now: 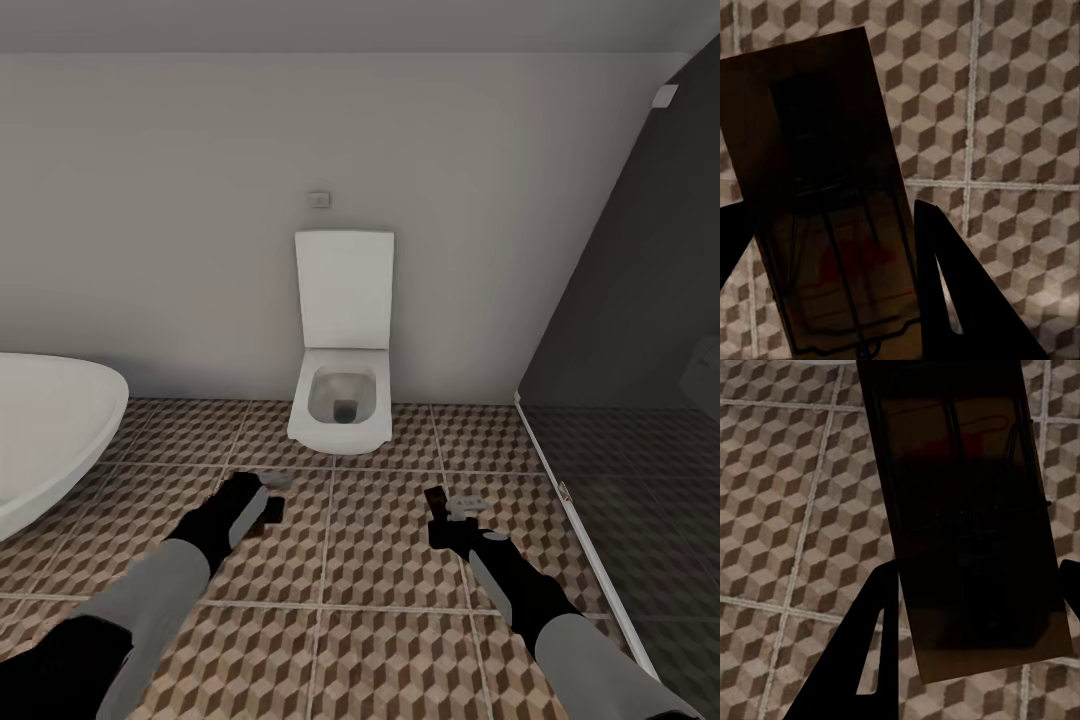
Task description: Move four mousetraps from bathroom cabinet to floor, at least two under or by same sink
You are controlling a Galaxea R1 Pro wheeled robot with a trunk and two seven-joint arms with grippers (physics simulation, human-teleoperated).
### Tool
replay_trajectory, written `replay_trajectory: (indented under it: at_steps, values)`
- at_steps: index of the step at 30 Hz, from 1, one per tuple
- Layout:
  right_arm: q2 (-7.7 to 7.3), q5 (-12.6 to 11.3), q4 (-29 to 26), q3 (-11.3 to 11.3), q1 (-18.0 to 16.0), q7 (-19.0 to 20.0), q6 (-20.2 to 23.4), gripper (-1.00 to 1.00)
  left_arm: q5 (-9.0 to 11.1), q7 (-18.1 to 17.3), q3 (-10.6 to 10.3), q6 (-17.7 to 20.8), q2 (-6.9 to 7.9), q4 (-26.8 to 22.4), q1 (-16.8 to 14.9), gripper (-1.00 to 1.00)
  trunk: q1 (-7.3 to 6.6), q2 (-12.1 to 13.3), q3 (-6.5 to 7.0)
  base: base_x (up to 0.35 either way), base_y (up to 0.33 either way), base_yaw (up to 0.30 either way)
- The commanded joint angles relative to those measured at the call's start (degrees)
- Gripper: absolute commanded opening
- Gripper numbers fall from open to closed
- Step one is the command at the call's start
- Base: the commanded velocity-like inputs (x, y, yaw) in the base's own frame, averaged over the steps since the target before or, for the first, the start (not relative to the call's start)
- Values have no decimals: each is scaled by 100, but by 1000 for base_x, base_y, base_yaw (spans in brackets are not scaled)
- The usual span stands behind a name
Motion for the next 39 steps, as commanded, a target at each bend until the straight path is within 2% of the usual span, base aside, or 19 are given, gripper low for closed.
replay_trajectory:
  at_steps: [1,6,10,13,16,19,28,39]
  values:
    - [-8,-64,-9,28,-2,-6,26,-100,58,29,-28,43,4,127,-149,-100,0,-2,-5,0,0,0]
    - [-8,-66,-10,25,-2,2,13,-100,68,-3,-44,39,-58,464,-373,-100,0,-2,-5,0,0,0]
    - [-8,-66,-10,27,-2,8,16,-100,77,-64,-73,-304,-100,730,-408,-100,0,-2,-5,0,0,0]
    - [-8,-66,-10,27,-2,2,17,-100,79,-350,-85,-531,-93,802,-405,-100,0,-2,-5,0,0,0]
    - [-8,-66,-10,28,-2,1,17,-100,80,-755,-89,-582,-70,876,-394,-100,0,-2,-5,0,0,0]
    - [-8,-66,-10,28,-2,0,21,-100,83,-972,-85,-594,-11,1038,-386,-100,0,-2,-5,0,0,0]
    - [-8,-66,-9,28,-2,-6,25,-100,81,-1074,-82,-587,109,1264,-383,-100,0,-2,-5,0,0,0]
    - [-8,-66,-10,28,-2,-9,25,-100,80,-1077,-90,-579,89,1371,-383,-100,0,-2,-5,0,0,0]
